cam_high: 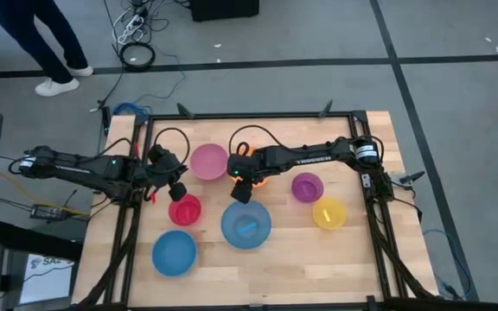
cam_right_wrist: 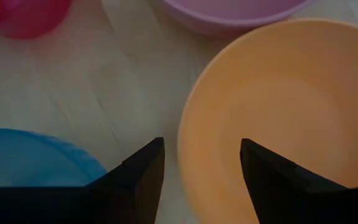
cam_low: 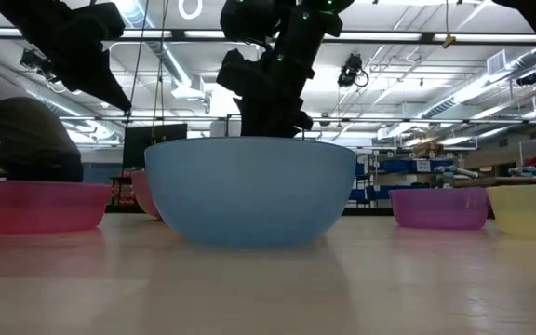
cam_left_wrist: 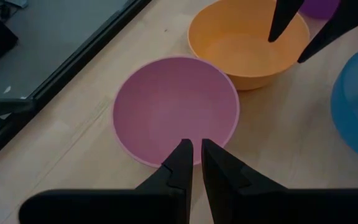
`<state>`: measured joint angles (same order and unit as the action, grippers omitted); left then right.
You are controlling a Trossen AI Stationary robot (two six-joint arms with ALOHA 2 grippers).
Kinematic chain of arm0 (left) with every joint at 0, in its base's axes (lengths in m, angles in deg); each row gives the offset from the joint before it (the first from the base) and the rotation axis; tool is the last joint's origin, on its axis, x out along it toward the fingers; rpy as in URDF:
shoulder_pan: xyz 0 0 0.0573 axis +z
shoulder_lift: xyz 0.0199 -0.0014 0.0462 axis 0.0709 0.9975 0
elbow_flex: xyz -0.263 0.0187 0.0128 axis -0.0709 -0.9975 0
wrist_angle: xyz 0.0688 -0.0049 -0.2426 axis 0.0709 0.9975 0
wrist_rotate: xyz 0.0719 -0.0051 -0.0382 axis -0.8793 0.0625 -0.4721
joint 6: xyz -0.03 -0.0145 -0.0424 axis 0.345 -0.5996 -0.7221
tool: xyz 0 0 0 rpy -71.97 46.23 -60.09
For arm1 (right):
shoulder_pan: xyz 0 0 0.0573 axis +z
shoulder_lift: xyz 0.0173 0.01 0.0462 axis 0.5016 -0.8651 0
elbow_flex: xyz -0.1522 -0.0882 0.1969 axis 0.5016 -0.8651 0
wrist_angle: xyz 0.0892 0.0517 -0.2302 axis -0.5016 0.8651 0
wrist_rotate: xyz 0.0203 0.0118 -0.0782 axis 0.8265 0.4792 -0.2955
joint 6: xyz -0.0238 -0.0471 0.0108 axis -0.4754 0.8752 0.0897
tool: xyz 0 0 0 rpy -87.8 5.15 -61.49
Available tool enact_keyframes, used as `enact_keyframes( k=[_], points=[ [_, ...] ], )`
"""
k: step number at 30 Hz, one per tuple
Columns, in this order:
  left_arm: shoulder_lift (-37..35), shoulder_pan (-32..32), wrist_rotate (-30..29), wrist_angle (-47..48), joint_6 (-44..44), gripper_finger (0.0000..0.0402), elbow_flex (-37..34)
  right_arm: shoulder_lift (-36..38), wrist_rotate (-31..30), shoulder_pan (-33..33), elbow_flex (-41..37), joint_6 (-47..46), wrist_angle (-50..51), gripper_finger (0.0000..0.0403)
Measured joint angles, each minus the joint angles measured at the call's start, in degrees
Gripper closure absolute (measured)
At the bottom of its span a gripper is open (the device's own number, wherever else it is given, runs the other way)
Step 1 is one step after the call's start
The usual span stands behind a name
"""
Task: Nest bowls inside each other
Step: Stack the orange bowl on top of the light blue bowl
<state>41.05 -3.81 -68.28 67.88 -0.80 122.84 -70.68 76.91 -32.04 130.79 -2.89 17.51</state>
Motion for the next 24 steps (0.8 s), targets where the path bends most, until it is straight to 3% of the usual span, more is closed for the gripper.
enact_keyframes(
  k=[18,24],
  points=[
    [0.0,0.0,0.0,0.1,0.0,0.0359,0.0,-0.1,-0.2,1.1,-6.2,-3.1,-4.1,0.0209],
    [0.0,0.0,0.0,-0.2,0.0,0.0359,0.0,-0.1,-4.5,0.7,-9.7,-1.0,-7.8,0.0209]
  ],
)
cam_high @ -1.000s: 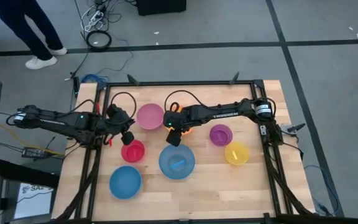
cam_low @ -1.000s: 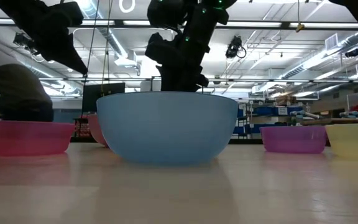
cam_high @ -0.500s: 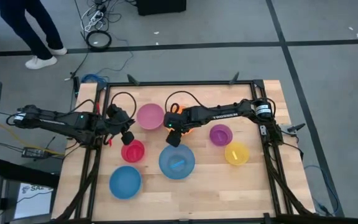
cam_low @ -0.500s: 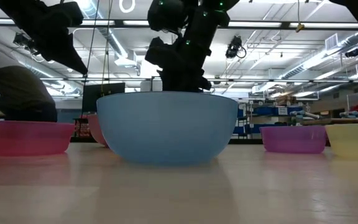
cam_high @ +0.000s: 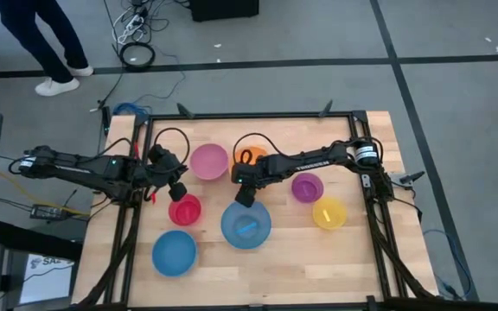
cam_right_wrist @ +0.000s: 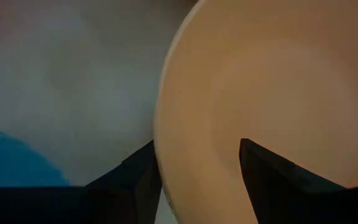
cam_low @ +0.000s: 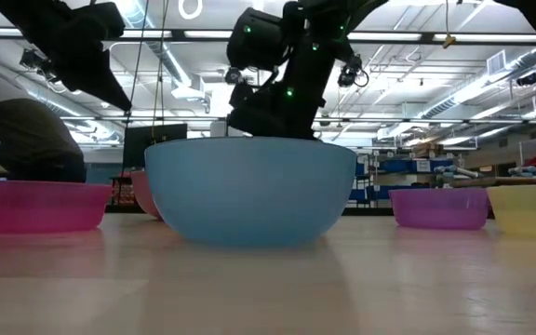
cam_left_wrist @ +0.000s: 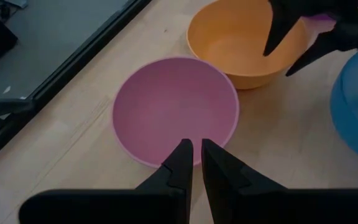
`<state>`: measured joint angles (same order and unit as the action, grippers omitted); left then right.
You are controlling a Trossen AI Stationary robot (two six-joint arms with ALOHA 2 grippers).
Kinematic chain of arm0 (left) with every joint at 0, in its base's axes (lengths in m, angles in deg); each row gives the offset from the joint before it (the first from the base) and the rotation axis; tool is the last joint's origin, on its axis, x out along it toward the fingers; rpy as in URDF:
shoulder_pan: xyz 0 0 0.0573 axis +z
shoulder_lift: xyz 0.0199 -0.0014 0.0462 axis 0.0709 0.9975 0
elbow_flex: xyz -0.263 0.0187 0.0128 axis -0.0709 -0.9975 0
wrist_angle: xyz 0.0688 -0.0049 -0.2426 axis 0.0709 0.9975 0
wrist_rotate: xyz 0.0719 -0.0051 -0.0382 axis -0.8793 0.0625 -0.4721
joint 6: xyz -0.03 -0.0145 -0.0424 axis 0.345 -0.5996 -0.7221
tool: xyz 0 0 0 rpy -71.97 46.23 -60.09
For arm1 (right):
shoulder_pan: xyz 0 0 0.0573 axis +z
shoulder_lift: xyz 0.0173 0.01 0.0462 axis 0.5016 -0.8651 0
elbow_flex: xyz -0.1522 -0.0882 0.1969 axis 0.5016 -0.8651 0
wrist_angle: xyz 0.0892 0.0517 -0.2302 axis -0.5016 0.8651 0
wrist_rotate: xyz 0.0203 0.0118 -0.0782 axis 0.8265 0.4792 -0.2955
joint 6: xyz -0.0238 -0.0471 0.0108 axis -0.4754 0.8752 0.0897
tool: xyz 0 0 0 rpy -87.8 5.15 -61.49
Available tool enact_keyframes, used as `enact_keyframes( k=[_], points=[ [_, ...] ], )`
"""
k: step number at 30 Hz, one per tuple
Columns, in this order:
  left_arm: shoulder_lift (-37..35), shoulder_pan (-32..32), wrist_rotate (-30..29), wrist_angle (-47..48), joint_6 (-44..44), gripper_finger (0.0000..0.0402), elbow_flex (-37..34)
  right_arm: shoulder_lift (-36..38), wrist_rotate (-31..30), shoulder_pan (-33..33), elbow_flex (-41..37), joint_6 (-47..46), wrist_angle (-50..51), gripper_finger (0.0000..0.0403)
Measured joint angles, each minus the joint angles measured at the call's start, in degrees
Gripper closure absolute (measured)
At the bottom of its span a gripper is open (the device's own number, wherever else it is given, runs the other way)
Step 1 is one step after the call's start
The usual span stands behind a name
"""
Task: Nest bowls inside each other
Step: Stack the orange bowl on top of the light blue bowl
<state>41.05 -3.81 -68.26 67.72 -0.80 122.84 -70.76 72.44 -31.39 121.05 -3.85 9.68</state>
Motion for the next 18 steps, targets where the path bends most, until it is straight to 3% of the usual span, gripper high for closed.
enact_keyframes(
  k=[6,9,14,18],
  points=[
    [0.0,0.0,0.0,-0.2,0.0,0.0359,0.0,0.0,-0.2,-1.5,-0.9,1.7,-1.5,0.0236],
    [0.0,0.0,0.0,-0.2,0.0,0.0359,0.0,0.0,2.2,-2.2,-0.9,2.0,-1.6,0.0278],
    [0.0,0.0,-0.1,-0.2,0.0,0.0359,0.0,0.0,5.3,-3.1,-0.9,3.3,-1.9,0.0382],
    [0.0,0.0,-0.5,-0.2,0.0,0.0359,0.0,0.3,3.2,-3.5,-0.8,4.4,-1.2,0.0391]
  ],
)
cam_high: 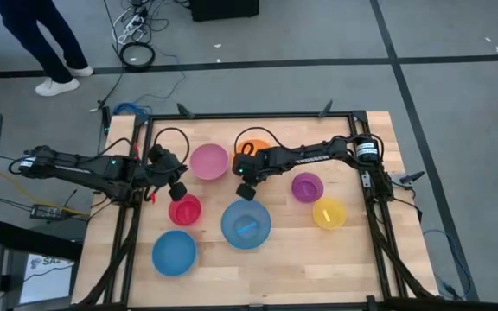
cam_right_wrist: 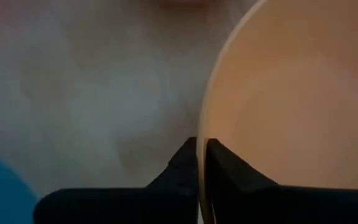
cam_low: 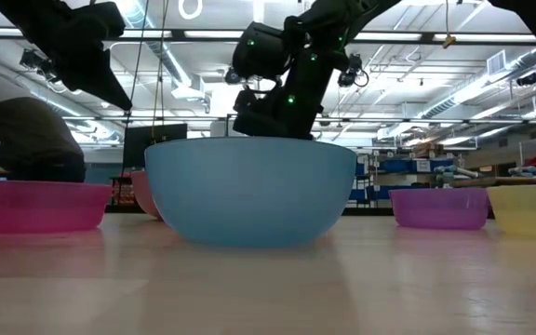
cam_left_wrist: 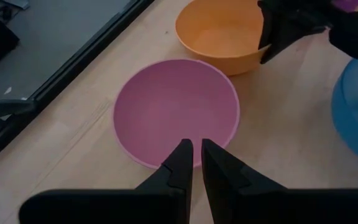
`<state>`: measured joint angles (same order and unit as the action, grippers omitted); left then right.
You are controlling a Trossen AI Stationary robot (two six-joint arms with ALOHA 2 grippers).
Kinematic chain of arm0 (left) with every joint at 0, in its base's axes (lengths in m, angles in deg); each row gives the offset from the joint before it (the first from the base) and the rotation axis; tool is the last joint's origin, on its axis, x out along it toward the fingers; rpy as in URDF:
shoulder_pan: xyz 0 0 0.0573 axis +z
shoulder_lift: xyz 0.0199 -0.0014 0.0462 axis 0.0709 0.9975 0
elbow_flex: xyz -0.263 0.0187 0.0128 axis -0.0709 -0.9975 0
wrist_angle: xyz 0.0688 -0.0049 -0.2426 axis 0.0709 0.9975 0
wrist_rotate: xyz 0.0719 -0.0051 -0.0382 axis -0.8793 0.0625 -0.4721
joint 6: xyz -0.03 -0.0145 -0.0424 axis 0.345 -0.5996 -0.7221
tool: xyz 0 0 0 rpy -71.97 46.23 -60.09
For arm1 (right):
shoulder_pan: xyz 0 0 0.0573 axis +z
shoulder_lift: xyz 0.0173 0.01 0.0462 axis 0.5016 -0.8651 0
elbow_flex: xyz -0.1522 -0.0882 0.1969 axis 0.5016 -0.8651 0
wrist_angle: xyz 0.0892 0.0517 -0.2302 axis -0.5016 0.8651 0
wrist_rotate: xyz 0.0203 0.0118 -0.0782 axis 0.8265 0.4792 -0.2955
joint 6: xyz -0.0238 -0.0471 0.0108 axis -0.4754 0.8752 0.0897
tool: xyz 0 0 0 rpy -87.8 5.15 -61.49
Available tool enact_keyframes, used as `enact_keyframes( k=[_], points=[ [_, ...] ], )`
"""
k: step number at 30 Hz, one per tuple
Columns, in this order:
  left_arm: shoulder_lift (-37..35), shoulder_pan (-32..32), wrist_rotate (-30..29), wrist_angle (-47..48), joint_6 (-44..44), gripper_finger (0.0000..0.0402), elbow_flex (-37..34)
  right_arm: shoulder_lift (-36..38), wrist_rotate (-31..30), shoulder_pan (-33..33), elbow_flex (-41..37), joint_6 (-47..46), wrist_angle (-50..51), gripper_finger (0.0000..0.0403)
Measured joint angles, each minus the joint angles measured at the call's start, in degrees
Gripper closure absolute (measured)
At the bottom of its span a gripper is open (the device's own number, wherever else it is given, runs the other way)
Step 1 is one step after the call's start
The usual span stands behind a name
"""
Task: Nest bowls inside each other
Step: Stack the orange bowl on top of the light blue bowl
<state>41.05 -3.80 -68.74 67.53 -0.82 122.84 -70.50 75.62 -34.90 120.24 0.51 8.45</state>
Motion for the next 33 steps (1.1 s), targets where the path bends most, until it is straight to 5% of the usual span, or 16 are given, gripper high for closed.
enact_keyframes(
  k=[12,18,33],
  points=[
    [0.0,0.0,0.5,-2.6,0.2,0.0359,0.0,13.6,-0.4,4.6,-0.1,1.5,1.5,0.0403],
    [0.0,0.0,1.2,-6.9,1.6,0.0359,0.0,18.6,7.8,11.4,-0.1,3.3,-0.4,0.0403],
    [0.0,0.0,1.7,-12.9,3.2,0.0359,0.0,15.4,13.4,18.6,-0.3,1.5,-2.3,0.0403]
  ],
)
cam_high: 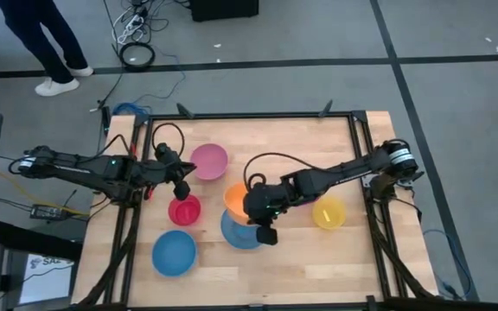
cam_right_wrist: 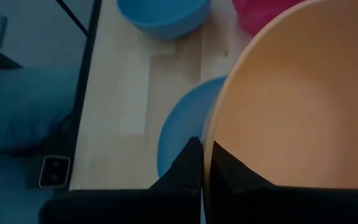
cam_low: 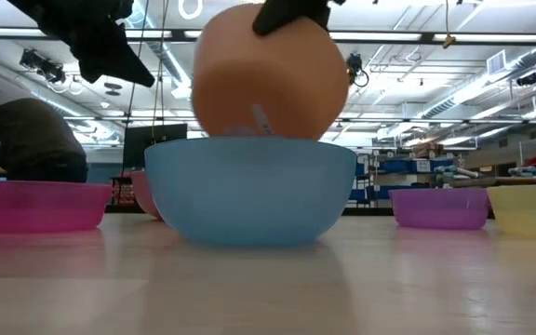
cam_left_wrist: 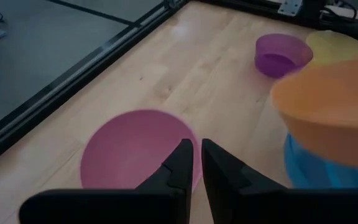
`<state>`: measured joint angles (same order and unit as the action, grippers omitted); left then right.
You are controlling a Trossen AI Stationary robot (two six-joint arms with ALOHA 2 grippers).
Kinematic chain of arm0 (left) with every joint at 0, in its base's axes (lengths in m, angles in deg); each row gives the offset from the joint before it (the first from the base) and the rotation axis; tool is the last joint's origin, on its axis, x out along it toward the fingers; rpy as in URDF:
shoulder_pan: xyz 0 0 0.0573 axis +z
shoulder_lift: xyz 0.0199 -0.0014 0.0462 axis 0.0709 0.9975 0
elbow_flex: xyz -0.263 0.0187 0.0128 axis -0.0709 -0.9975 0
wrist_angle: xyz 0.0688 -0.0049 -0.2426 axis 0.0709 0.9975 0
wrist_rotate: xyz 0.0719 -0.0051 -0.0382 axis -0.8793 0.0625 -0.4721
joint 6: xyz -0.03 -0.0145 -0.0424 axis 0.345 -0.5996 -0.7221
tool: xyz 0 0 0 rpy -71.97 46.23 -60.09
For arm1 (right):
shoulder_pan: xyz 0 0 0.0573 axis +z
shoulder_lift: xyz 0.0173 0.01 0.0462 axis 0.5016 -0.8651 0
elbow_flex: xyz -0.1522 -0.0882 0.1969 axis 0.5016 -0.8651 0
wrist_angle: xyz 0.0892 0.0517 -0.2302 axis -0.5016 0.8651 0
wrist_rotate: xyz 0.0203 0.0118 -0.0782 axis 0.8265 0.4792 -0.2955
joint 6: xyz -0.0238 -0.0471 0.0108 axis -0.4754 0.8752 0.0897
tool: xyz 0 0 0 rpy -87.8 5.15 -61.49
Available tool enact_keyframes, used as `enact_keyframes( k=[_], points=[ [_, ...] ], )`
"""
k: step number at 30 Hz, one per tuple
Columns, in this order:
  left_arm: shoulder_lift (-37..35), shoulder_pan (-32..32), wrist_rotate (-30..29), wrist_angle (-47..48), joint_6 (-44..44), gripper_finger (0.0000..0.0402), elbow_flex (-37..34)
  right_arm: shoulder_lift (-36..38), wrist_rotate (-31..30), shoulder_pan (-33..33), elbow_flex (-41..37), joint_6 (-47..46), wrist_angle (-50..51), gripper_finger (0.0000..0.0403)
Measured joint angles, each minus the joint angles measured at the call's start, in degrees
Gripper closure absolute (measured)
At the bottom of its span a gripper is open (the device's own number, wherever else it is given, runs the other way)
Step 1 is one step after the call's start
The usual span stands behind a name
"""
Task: Nest bowls inside each other
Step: Stack the orange bowl on top of the light blue bowl, then stack the blue bowl on top of the orange bowl
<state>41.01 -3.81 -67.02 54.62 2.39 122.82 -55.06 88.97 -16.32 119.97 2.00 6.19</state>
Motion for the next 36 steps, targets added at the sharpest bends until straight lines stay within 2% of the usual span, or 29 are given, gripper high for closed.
enact_keyframes(
  k=[4,9,14,19,22,26,28,33,36],
  points=[
    [0.0,0.0,0.0,-1.1,1.5,0.0359,0.0,-0.9,2.8,0.0,-0.1,-0.8,-0.8,0.0393],
    [0.0,0.0,0.0,-1.4,1.6,0.0359,0.0,-1.6,5.0,-0.3,-0.1,-2.1,-0.9,0.0356],
    [0.0,0.0,0.0,-1.7,1.5,0.0359,0.0,-1.6,5.7,-0.5,-0.1,-2.5,-1.0,0.0321],
    [0.0,0.0,0.3,-1.7,1.4,0.0359,0.0,-1.4,5.7,-1.1,-0.1,-2.5,0.5,0.0306],
    [-0.5,0.0,3.4,-1.3,1.1,0.0359,0.0,-0.3,3.1,-1.7,-0.1,-2.4,2.7,0.0306],
    [-1.5,0.0,7.5,1.0,-0.9,0.0359,0.0,1.6,-4.2,-1.9,-0.1,-1.5,5.1,0.0309],
    [-2.0,0.0,12.1,3.1,-2.7,0.0359,0.0,2.6,-9.4,-1.9,-0.1,-1.5,8.2,0.0308],
    [-2.3,-1.5,35.5,11.0,-8.5,0.0359,0.0,6.0,-26.0,-1.4,-0.1,-5.0,21.9,0.0309],
    [-2.0,-5.2,43.4,14.9,-11.5,0.0359,0.0,8.2,-33.1,-0.8,-0.1,-8.5,28.6,0.0308]
  ],
)
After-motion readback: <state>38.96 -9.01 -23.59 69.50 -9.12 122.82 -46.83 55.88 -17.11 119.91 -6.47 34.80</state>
